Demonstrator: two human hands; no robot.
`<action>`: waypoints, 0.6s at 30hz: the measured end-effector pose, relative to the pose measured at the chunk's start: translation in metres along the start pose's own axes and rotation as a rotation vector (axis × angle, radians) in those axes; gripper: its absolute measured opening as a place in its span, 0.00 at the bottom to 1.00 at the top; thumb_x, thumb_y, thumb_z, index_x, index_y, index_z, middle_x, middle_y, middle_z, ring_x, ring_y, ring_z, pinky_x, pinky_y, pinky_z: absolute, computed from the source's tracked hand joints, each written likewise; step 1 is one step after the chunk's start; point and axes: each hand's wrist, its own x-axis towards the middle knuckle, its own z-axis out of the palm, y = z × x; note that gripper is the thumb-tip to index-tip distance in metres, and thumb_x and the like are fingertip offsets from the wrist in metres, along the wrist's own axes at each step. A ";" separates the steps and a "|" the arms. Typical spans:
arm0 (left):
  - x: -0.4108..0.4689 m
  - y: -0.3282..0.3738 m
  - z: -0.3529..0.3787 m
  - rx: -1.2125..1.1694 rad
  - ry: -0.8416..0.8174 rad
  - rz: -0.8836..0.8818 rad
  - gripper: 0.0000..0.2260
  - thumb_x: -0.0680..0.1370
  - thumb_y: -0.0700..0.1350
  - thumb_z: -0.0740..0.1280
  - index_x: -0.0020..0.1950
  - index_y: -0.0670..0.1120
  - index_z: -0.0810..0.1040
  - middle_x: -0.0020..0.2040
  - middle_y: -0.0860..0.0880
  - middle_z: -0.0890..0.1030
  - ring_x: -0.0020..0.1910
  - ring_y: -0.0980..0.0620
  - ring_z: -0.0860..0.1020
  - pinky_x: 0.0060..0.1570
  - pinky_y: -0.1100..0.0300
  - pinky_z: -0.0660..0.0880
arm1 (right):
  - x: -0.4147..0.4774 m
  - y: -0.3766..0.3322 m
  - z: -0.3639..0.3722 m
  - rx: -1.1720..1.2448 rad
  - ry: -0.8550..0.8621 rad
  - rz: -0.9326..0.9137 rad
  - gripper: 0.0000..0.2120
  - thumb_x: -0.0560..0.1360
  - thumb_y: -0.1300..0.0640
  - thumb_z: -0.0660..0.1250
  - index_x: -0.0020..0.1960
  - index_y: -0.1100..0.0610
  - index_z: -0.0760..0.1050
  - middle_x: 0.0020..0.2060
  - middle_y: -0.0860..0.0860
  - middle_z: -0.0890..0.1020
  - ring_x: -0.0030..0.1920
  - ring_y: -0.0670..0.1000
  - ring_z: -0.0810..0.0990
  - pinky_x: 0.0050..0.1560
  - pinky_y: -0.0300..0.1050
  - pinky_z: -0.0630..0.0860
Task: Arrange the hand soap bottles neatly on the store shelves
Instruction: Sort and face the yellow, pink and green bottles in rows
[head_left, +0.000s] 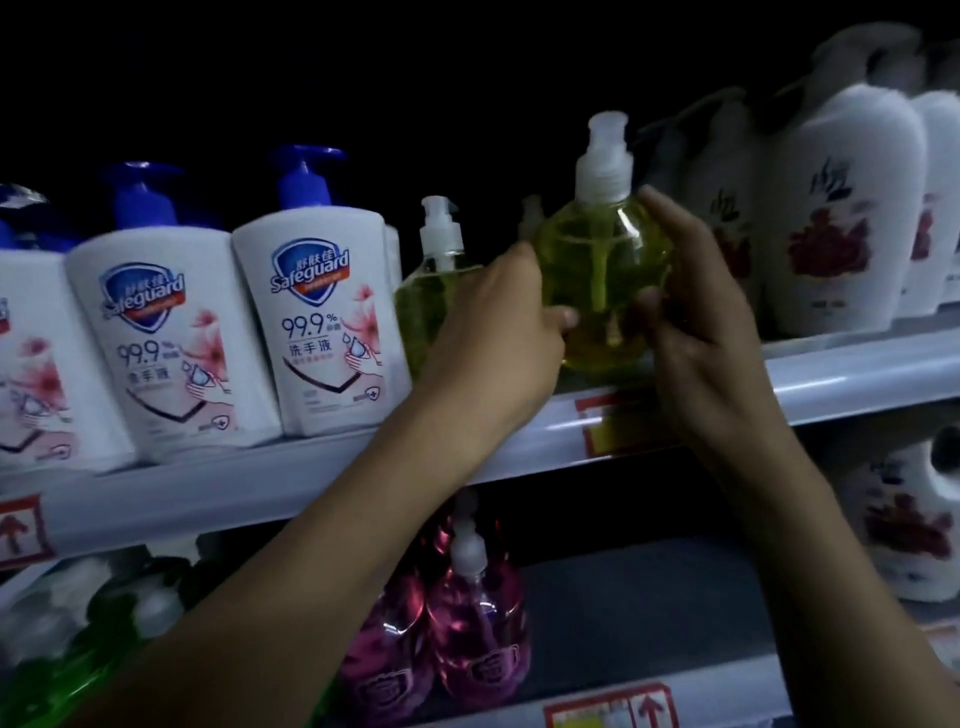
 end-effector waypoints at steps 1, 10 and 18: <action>0.000 -0.001 0.000 0.014 -0.033 -0.023 0.08 0.79 0.47 0.65 0.56 0.47 0.73 0.44 0.47 0.80 0.44 0.51 0.80 0.46 0.53 0.77 | 0.000 0.002 0.001 -0.005 -0.015 0.047 0.28 0.77 0.66 0.55 0.74 0.48 0.63 0.63 0.50 0.77 0.58 0.53 0.78 0.58 0.57 0.77; -0.026 -0.004 -0.027 0.337 0.262 0.157 0.16 0.79 0.40 0.64 0.66 0.50 0.73 0.55 0.49 0.72 0.44 0.53 0.72 0.43 0.59 0.72 | 0.007 -0.008 -0.003 -0.307 -0.160 0.235 0.31 0.76 0.51 0.67 0.75 0.40 0.58 0.69 0.49 0.66 0.64 0.46 0.69 0.65 0.46 0.68; -0.015 -0.020 -0.031 0.609 0.091 0.070 0.19 0.79 0.40 0.63 0.70 0.49 0.69 0.65 0.40 0.65 0.51 0.38 0.77 0.52 0.53 0.72 | 0.004 -0.010 0.007 -0.440 -0.147 0.195 0.36 0.75 0.55 0.68 0.75 0.38 0.53 0.71 0.51 0.64 0.62 0.53 0.71 0.56 0.45 0.66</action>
